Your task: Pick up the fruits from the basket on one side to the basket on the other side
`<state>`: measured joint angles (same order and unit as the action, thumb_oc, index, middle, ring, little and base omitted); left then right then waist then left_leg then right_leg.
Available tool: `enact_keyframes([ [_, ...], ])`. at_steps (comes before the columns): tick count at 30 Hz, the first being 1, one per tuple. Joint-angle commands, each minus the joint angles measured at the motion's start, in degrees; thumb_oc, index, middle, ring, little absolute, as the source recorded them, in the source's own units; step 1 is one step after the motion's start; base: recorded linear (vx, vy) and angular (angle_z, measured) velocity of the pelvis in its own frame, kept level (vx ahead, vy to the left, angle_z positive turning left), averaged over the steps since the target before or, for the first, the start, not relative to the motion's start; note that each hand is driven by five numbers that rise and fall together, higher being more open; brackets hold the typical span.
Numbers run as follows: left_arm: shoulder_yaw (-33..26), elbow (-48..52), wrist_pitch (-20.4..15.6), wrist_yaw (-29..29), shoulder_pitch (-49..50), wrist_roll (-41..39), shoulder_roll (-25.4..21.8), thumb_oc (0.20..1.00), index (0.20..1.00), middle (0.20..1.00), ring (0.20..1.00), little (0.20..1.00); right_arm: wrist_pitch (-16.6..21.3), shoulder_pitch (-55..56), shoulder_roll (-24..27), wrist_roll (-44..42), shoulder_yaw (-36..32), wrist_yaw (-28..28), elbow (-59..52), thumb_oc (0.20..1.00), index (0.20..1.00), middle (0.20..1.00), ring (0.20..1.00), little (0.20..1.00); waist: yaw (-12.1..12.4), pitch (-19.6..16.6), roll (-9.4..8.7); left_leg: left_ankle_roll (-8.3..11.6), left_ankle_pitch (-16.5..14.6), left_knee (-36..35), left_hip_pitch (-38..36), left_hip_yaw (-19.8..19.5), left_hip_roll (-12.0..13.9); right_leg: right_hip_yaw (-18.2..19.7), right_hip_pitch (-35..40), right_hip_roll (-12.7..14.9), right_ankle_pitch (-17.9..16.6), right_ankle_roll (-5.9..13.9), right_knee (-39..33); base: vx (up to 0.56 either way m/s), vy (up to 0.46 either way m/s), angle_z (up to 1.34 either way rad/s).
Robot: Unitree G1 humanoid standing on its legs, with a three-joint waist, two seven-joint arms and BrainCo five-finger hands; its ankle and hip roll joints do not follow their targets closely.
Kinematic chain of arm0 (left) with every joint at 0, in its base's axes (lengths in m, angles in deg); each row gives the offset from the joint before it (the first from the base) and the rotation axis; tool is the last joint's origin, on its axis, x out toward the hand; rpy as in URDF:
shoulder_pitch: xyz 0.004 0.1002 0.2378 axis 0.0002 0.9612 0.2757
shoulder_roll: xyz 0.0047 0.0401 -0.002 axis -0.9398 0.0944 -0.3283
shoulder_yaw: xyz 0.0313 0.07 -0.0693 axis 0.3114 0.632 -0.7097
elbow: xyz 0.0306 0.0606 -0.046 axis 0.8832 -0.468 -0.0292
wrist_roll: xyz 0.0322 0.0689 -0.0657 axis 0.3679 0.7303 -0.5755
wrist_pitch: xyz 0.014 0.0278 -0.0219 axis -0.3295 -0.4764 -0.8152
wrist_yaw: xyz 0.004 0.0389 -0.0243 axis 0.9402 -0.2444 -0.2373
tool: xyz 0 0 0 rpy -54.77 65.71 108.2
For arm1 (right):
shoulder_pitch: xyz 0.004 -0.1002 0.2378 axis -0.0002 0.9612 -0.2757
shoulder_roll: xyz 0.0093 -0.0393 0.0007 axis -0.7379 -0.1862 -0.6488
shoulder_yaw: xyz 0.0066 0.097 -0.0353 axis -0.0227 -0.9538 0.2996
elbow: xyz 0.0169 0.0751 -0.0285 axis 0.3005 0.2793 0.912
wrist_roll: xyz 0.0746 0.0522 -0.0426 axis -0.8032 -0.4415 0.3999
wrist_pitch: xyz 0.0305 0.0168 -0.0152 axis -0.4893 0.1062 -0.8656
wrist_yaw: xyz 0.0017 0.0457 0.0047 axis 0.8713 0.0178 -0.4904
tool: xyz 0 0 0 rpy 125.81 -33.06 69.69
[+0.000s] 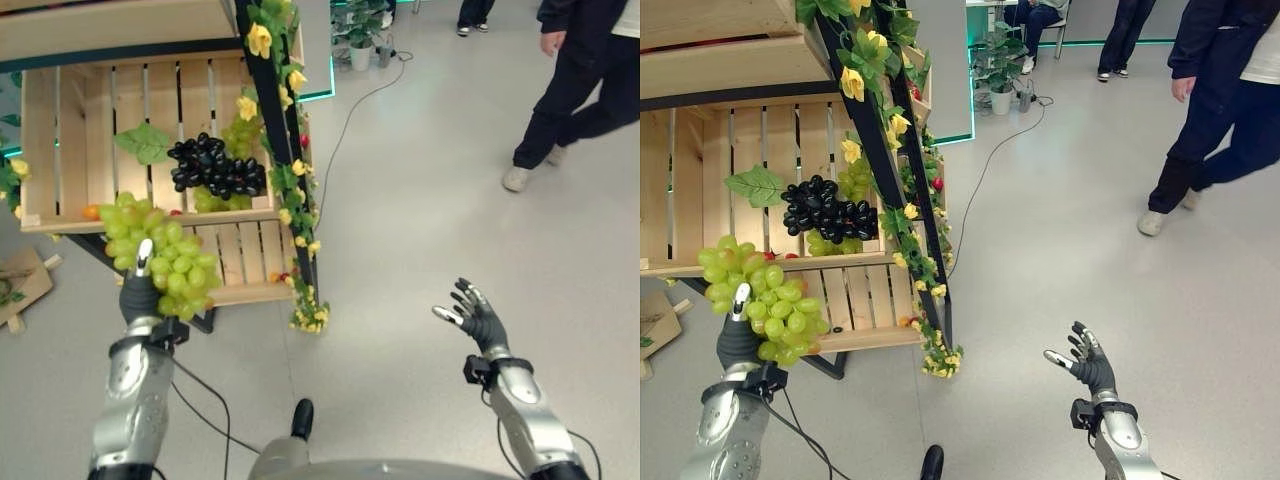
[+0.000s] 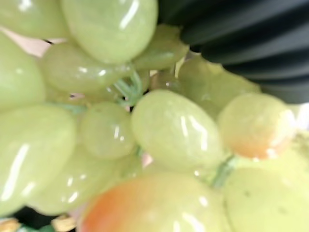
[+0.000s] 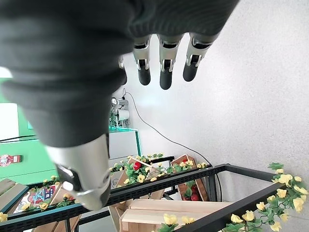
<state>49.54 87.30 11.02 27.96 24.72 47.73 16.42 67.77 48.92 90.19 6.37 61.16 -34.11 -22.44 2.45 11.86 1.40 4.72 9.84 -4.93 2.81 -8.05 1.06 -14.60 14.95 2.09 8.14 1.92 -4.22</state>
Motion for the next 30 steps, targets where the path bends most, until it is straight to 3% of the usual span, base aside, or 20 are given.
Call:
enact_keyframes([
  [1,-2.6,0.6,-6.2,-0.3,-7.1,-1.7,-4.5,0.200,0.200,0.200,0.200,0.200,1.7,-2.5,1.9,0.2,1.7,0.9,-1.4,1.000,1.000,1.000,1.000,1.000,-1.4,-2.8,1.08,1.29,-6.1,1.6,-0.7,-0.1,3.5,0.5,-5.3,1.5,-2.0,1.50,0.3,0.03,0.008,0.00],
  [5,-1.0,-3.7,-6.1,-0.1,-11.2,-4.3,-9.4,0.200,0.200,0.200,0.200,0.200,1.4,-2.8,2.3,0.0,2.9,1.5,-0.6,1.000,1.000,1.000,1.000,1.000,-2.0,-3.2,1.19,1.13,-6.3,1.3,-1.0,0.2,3.5,0.6,-5.2,1.8,-2.0,1.78,0.3,0.01,0.003,0.00],
  [9,1.2,-9.7,-5.1,-0.1,-16.0,-5.4,-17.3,0.200,0.200,0.200,0.200,0.200,0.9,-2.9,2.7,0.1,4.5,1.8,0.5,1.000,1.000,1.000,1.000,1.000,-2.7,-3.6,1.67,0.90,-6.5,1.1,-1.3,0.5,3.3,0.7,-5.3,2.1,-2.1,2.13,0.5,0.03,0.012,0.00],
  [10,2.6,-12.9,-4.8,0.1,-19.0,-6.3,-21.8,0.200,0.200,0.200,0.200,0.200,0.7,-3.1,2.8,0.1,5.3,2.0,1.0,1.000,1.000,1.000,1.000,1.000,-3.0,-3.9,1.83,0.78,-6.6,1.1,-1.5,0.6,3.2,0.8,-5.3,2.2,-2.1,2.35,0.5,0.04,0.014,0.01],
  [11,2.8,-13.1,-4.9,0.2,-19.3,-6.4,-21.9,0.200,0.200,0.200,0.200,0.200,0.7,-3.1,2.8,0.1,5.3,2.0,1.0,1.000,1.000,1.000,1.000,1.000,-3.0,-3.9,1.76,0.77,-6.6,1.1,-1.4,0.6,3.2,0.8,-5.3,2.2,-2.1,2.35,0.5,0.05,0.015,0.00],
  [12,3.7,-15.7,-4.5,0.4,-21.5,-6.7,-25.9,0.200,0.200,0.200,0.200,0.200,0.6,-3.2,3.1,0.0,5.8,2.1,1.6,1.000,1.000,1.000,1.000,1.000,-3.3,-4.1,1.98,0.73,-6.7,1.0,-1.6,0.8,3.2,0.9,-5.4,2.4,-2.2,2.58,0.6,0.00,0.000,0.00],
  [20,13.5,-32.8,-2.2,2.1,-36.4,-12.6,-34.8,0.200,0.200,0.200,0.200,0.200,0.3,-4.4,3.3,-0.4,8.7,2.4,3.8,1.000,1.000,1.000,1.000,1.000,-4.7,-4.6,2.69,0.51,-7.1,0.7,-2.0,1.8,3.0,1.4,-5.8,3.3,-2.3,3.43,1.1,0.02,0.010,-0.02],
  [25,24.3,-52.1,1.1,3.4,-53.9,-7.1,-41.6,0.200,0.200,0.200,0.200,0.200,0.2,-5.6,3.4,-1.5,11.1,2.8,5.5,1.000,1.000,1.000,1.000,1.000,-6.0,-5.0,3.27,0.42,-7.4,0.6,-2.5,3.2,3.0,2.1,-5.8,3.8,-2.6,4.12,1.0,0.03,0.020,-0.11],
  [29,35.9,-64.2,2.6,4.3,-69.1,8.8,-44.5,0.200,0.200,0.200,0.200,0.200,0.8,-6.6,3.6,-2.6,12.7,3.0,6.0,1.000,1.000,1.000,1.000,1.000,-6.8,-4.9,3.30,0.47,-7.5,0.5,-2.5,4.3,3.2,2.6,-6.3,4.1,-3.0,4.61,0.9,0.00,0.010,-0.10],
  [30,38.2,-65.3,2.7,4.0,-71.2,15.2,-44.8,0.642,0.642,0.642,0.642,0.642,1.2,-6.6,3.6,-2.8,12.8,3.0,6.0,1.000,1.000,1.000,1.000,1.000,-6.9,-4.8,3.19,0.46,-7.5,0.5,-2.5,4.5,3.2,2.8,-6.4,4.2,-3.1,4.70,0.9,0.00,0.007,-0.14],
])
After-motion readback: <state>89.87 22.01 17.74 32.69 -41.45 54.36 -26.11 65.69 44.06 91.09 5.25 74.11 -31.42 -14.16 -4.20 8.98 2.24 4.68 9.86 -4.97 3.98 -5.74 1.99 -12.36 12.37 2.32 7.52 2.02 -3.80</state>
